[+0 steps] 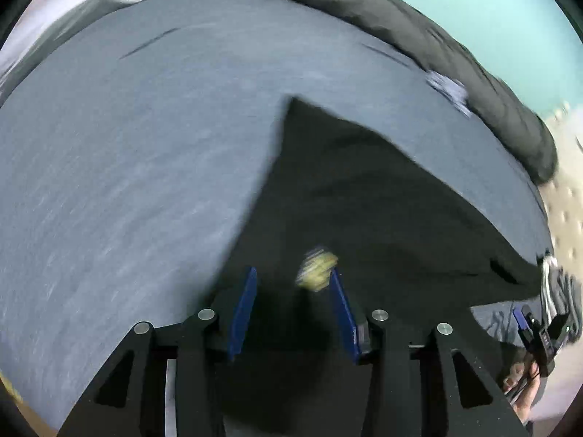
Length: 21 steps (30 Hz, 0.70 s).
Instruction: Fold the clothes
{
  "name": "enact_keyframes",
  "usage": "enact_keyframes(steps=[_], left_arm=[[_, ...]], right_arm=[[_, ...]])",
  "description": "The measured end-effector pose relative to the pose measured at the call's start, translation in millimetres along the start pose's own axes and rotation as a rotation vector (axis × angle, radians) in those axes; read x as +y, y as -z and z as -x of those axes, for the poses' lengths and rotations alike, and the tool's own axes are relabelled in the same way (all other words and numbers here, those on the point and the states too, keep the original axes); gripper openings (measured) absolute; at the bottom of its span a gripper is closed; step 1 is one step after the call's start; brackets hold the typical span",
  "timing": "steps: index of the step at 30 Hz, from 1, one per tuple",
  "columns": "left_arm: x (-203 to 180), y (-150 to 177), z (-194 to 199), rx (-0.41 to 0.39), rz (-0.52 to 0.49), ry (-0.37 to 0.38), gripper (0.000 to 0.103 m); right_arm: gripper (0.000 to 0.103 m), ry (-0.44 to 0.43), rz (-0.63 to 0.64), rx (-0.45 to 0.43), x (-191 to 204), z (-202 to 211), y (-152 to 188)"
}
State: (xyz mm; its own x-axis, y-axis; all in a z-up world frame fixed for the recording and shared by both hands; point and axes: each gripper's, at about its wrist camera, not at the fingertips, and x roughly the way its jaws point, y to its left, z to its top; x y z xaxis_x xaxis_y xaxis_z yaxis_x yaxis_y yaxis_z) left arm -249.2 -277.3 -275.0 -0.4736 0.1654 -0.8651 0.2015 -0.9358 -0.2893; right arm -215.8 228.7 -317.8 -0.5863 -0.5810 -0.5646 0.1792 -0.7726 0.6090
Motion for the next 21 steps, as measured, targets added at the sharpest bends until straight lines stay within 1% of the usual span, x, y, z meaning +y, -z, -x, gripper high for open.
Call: enact_keyframes(steps=[2, 5, 7, 9, 10, 11, 13, 18, 21], left_arm=[[-33.1, -18.3, -19.6, -0.004, -0.075, 0.018, 0.045], [-70.4, -40.0, -47.5, 0.009, -0.168, 0.026, 0.046], [-90.4, -52.1, -64.0, 0.017, -0.204, 0.038, 0.046], [-107.5, -62.4, -80.8, 0.020, -0.230, 0.053, 0.051], [-114.8, -66.4, -88.0, 0.018, -0.241, 0.062, 0.053], [-122.6, -70.9, -96.3, 0.020, -0.249, 0.069, 0.054], [-135.4, -76.6, -110.4, 0.032, -0.271, 0.073, 0.054], [-161.0, -82.4, -133.0, 0.034, -0.349, 0.051, 0.054], [-173.5, -86.2, -143.8, 0.036, -0.399, 0.031, 0.054]], right_arm=[[0.055, 0.001, 0.002, 0.002, -1.3, 1.2, -2.2], [0.055, 0.018, 0.028, 0.020, -4.4, 4.3, -12.0], [0.055, 0.044, 0.043, 0.014, -8.1, 10.3, -20.7], [0.055, 0.079, 0.060, 0.003, -14.1, 15.5, -35.6], [0.057, 0.100, 0.079, 0.007, -16.0, 14.7, -43.9], [0.063, 0.124, 0.103, 0.014, -17.3, 12.5, -52.4], [0.064, 0.170, 0.151, 0.029, -19.9, 8.0, -69.4], [0.064, 0.264, 0.224, 0.147, -32.9, -28.5, -116.4], [0.064, 0.317, 0.265, 0.212, -41.2, -54.3, -134.5]])
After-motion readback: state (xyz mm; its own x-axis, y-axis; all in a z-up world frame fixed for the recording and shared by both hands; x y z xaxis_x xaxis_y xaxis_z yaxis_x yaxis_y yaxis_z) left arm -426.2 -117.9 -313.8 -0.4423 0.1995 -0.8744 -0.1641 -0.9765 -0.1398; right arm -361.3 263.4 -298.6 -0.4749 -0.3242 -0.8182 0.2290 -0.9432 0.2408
